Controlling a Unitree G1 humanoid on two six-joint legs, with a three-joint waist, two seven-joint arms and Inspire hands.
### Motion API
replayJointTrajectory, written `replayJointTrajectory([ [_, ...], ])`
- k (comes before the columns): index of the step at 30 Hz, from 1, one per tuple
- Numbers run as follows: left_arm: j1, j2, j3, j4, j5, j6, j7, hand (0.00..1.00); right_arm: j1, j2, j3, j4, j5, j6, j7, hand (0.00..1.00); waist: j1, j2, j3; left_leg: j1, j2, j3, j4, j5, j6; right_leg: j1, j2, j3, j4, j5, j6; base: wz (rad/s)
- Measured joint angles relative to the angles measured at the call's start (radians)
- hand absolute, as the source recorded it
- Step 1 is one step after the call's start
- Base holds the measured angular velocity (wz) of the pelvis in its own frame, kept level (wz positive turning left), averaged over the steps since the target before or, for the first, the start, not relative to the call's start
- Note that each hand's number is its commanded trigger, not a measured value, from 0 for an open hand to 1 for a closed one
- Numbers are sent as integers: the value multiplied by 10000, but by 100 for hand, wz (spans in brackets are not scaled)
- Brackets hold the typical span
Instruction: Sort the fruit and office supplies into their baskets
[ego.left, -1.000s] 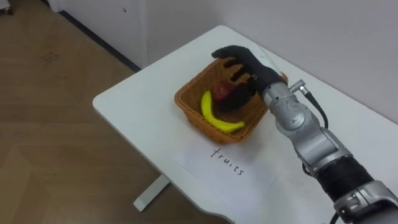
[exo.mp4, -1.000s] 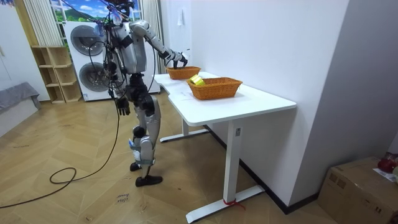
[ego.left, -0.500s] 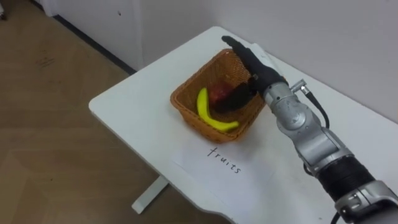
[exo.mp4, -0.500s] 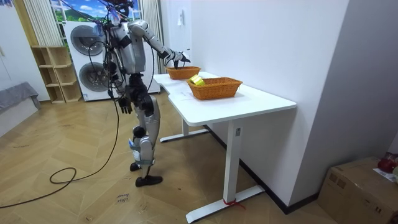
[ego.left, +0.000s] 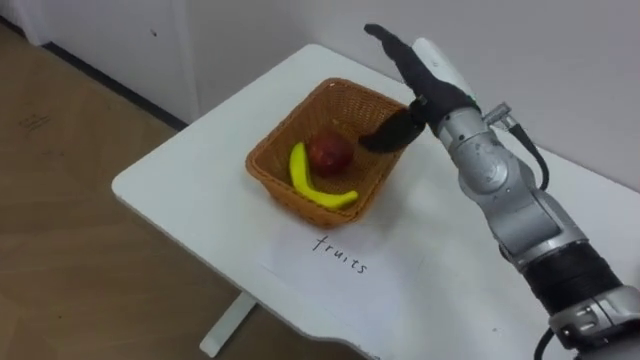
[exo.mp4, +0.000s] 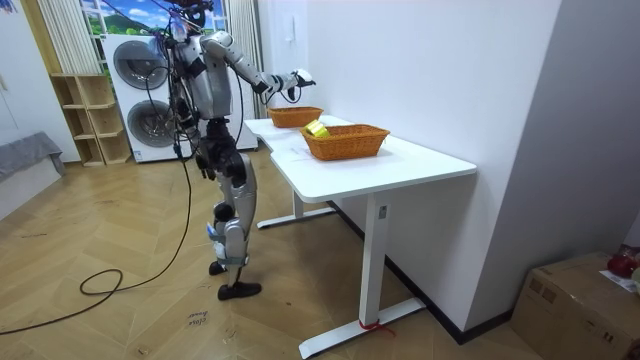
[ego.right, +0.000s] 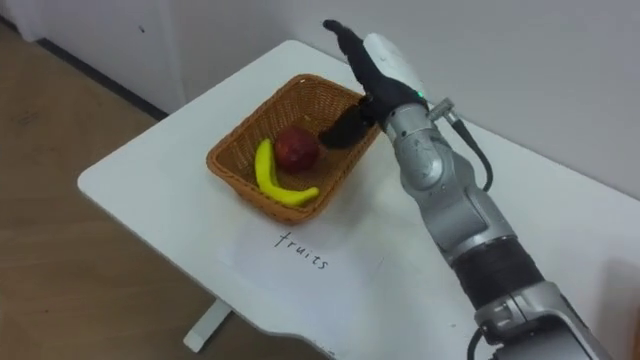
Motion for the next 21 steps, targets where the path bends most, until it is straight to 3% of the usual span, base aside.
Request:
replayJointTrajectory([
  [7,64,35,-15,-294,2,-63,96,0,-49,-381,-521,-425,236,-26,-14,0,-621,-14,-9,-18,41,312,-22,4,8,-211,22,375,110,16,-1,-13],
  [14,6,11,23,-404,19,-153,386,0,-35,-705,-1571,-970,247,-111,-158,0,-1224,72,30,282,257,1109,-282,2,4,-304,199,1156,113,100,-86,-27],
  [17,-59,-2,-6,-400,14,-172,387,0,9,-708,-2013,-1180,219,-111,-345,0,-1619,87,16,327,301,1224,-312,-1,-1,-332,239,1214,113,131,-105,-15],
  [21,-203,-10,-41,-392,2,-294,388,0,18,-748,-2378,-1377,147,-115,-450,0,-1802,159,-11,410,374,1612,-347,-3,-6,-466,321,1651,114,194,-134,-29],
])
